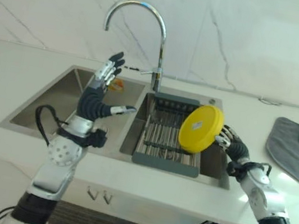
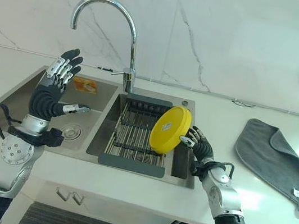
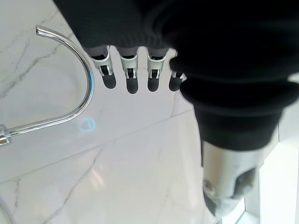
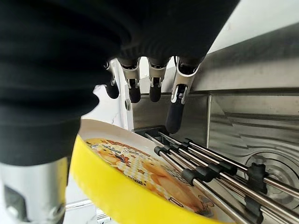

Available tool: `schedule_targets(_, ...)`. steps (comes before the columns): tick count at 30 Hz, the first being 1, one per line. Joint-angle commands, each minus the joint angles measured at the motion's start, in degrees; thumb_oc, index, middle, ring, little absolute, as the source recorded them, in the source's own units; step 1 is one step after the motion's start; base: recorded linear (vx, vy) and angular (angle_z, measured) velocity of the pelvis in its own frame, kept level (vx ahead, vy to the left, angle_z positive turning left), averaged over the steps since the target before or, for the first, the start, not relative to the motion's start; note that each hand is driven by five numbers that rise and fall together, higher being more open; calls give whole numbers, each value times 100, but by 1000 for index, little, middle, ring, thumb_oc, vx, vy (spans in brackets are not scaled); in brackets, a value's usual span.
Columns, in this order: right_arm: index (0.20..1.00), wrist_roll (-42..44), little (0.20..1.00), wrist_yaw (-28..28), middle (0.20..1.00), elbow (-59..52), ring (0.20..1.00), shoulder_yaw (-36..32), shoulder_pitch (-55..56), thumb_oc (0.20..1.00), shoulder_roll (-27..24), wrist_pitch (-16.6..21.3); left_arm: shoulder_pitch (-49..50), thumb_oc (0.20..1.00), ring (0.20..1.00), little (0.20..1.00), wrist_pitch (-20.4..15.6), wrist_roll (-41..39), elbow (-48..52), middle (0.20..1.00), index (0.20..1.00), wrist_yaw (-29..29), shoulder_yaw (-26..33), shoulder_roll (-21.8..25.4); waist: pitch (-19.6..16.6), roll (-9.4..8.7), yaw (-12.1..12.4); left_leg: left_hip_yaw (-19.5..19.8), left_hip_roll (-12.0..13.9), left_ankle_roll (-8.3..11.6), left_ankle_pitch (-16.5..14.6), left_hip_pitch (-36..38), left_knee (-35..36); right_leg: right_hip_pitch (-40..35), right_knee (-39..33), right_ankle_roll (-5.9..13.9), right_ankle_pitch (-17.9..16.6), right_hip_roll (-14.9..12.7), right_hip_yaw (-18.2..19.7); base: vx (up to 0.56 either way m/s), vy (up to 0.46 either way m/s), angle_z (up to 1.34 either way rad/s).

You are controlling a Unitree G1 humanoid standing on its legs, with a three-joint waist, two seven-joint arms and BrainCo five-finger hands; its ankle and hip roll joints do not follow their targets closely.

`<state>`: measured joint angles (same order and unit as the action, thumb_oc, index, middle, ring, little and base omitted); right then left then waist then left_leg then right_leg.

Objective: Place the dishes in the dishwasher.

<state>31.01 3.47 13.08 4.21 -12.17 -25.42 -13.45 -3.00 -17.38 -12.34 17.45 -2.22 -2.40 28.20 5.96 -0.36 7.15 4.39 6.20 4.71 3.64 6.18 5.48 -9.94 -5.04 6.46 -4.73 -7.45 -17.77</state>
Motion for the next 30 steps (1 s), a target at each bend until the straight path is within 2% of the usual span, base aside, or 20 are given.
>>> schedule_targets(1, 1000, 135, 1000, 24, 1000, 140, 1000, 95, -676, 1000, -146, 78, -506, 1000, 1000, 1000, -137, -29, -58, 1000, 1000, -54, -85, 245, -40, -178, 163, -598, 142, 99, -823, 413, -48, -232, 4, 250, 646, -297, -159, 0, 0, 0)
schedule_targets(11, 1000, 488, 1000, -71, 1000, 448, 1000, 98, -867, 1000, -134, -14, -595, 1000, 1000, 1000, -52, -56, -79, 1000, 1000, -63, -156, 283, -37, -185, 207, -597, 136, 103, -826, 428, -48, -256, 4, 244, 653, -287, -174, 0, 0, 0)
schedule_targets(30, 1000, 172, 1000, -257, 1000, 538, 1000, 348, -1383, 1000, -275, -285, -843, 1000, 1000, 1000, 116, -66, -125, 1000, 1000, -169, -293, 349, -29, -197, 228, -578, 130, 108, -813, 440, -48, -274, 4, 229, 662, -271, -165, 0, 0, 0)
